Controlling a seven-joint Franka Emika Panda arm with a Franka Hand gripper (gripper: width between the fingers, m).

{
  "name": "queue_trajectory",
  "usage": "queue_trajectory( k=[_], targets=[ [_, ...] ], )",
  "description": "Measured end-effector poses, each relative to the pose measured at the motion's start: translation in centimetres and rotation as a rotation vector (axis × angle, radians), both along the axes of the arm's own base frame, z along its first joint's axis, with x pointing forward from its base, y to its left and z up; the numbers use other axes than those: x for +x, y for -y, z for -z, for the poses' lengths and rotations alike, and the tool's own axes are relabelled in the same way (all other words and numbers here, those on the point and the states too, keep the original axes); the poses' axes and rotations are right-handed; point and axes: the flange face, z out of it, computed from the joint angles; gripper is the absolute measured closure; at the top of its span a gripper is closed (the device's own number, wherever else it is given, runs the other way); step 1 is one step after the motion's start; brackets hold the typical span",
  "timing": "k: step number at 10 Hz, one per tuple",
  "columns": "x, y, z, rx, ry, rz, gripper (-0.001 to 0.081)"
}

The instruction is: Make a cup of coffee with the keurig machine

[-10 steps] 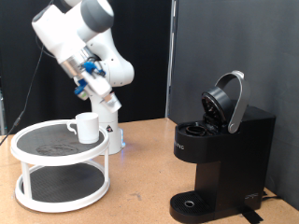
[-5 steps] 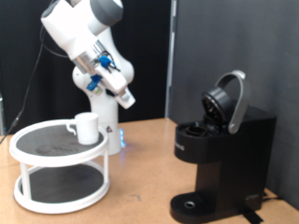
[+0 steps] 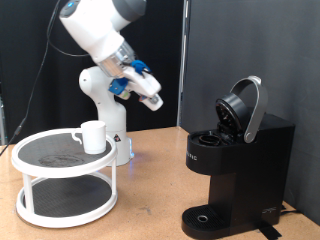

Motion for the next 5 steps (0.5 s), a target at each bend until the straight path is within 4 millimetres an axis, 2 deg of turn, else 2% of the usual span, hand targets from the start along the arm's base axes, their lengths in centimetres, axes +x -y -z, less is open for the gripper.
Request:
queue_trajectory(
  k=[5],
  targets=[
    [3.1,-5.9,-2.2,0.004,0.008,-0.005,0.0484]
  ],
)
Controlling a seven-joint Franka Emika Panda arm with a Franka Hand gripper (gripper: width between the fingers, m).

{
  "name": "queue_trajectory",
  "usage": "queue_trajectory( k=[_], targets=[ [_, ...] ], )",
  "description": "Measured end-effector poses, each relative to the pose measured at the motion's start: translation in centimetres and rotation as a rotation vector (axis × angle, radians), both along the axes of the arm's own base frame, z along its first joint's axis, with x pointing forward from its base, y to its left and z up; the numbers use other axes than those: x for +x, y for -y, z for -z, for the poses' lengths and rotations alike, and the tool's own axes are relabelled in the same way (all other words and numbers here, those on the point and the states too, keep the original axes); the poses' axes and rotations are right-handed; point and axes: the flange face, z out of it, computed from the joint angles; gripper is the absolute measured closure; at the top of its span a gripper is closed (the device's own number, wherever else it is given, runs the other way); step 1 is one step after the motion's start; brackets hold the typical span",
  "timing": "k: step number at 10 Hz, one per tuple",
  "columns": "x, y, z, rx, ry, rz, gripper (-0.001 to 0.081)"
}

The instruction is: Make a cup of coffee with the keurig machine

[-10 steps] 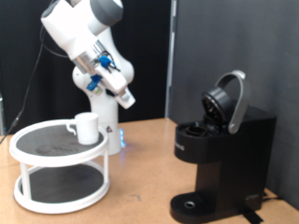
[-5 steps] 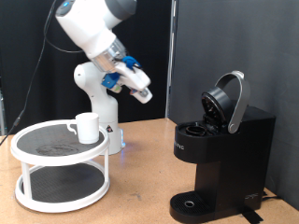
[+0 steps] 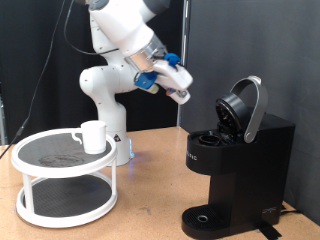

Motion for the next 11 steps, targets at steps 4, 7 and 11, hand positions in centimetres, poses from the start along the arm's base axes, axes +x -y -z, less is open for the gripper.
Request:
queue_trajectory(
  k=[4,7,11],
  targets=[
    [1.1,-2.9,-0.2,-0.035,0.007,0.019,0.0484],
    [1.1,-2.9,0.3,-0.042,0.004,0.019,0.0484],
    [2.6,-4.7,3.2,-0.102,0.004,0.034,0.0484]
  ],
)
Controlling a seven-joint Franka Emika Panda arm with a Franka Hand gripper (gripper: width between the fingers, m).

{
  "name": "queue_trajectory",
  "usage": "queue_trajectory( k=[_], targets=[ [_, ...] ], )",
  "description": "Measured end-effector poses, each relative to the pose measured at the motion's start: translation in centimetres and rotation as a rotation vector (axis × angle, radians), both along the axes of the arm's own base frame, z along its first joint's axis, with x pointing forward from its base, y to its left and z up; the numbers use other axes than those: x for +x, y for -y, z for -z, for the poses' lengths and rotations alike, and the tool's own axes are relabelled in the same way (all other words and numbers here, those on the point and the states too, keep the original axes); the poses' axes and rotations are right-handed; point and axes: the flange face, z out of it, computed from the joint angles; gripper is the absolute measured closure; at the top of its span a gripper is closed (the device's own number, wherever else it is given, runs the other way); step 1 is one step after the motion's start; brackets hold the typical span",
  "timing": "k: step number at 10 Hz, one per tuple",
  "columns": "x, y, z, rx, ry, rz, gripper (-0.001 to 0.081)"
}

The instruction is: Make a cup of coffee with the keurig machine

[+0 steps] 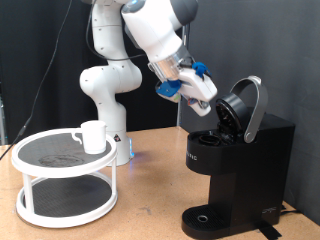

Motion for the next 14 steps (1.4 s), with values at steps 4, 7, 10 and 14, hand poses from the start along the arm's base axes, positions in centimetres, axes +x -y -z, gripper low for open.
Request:
queue_trajectory(
  k=[4,7,10,14],
  targets=[
    [0.6,-2.0,3.3,-0.053,-0.016,-0.014,0.0484],
    [0.8,-2.5,5.2,-0.077,-0.025,-0.007,0.0484],
    [1.0,-2.5,6.2,-0.088,-0.03,0.0,0.0484],
    [1.1,-2.6,6.8,-0.091,-0.037,0.004,0.0325]
  ],
)
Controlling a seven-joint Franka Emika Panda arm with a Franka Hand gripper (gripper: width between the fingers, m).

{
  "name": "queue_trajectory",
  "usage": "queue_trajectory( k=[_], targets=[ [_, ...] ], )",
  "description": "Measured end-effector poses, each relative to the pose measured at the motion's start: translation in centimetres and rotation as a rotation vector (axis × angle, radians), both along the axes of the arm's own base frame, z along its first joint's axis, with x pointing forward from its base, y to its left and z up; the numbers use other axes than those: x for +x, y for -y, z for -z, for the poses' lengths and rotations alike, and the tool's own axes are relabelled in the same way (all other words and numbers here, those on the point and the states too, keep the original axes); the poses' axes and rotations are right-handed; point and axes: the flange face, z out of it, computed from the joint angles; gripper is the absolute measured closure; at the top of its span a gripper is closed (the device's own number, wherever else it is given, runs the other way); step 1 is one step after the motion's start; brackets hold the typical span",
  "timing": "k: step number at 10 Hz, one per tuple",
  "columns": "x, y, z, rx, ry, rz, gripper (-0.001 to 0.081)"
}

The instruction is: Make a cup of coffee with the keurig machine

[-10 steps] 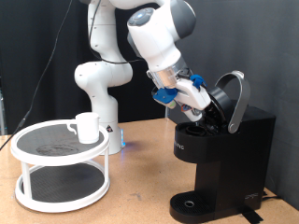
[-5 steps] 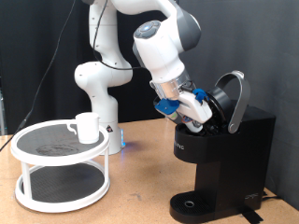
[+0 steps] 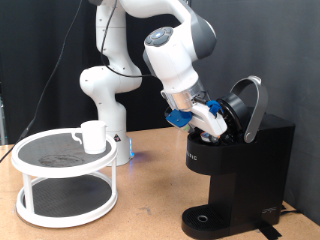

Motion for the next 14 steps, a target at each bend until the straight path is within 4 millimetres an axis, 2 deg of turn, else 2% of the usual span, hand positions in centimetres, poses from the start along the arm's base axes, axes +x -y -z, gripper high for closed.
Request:
queue_trajectory(
  k=[1,2,3,7,9,11,14],
  targets=[
    [0.0,0.0,0.0,0.004,0.001,0.001,0.0188],
    [0.0,0.0,-0.1,0.014,0.005,0.003,0.0188],
    [0.0,0.1,-0.2,0.032,0.009,0.002,0.0089],
    [-0.9,1.4,-2.9,0.123,0.023,-0.026,0.0072],
    [-0.8,1.4,-2.6,0.116,0.023,-0.022,0.0072],
    [-0.8,1.6,-3.2,0.15,0.036,0.002,0.0072],
    [-1.1,2.1,-7.1,0.225,0.093,0.023,0.0072]
  ],
)
